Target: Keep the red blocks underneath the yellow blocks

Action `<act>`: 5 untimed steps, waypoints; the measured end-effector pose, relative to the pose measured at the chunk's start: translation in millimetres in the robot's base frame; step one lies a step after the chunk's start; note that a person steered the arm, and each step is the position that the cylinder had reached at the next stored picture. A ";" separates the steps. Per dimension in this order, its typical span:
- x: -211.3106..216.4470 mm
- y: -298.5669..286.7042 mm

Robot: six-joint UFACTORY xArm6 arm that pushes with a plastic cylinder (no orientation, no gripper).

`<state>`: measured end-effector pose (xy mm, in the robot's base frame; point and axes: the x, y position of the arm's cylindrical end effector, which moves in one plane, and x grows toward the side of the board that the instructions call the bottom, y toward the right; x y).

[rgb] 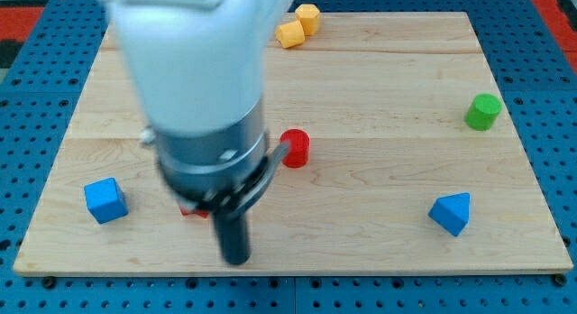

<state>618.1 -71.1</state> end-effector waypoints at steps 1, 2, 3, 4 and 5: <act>-6.2 -73.8; -48.2 -94.1; -71.4 -39.1; -88.6 5.1; -109.1 32.9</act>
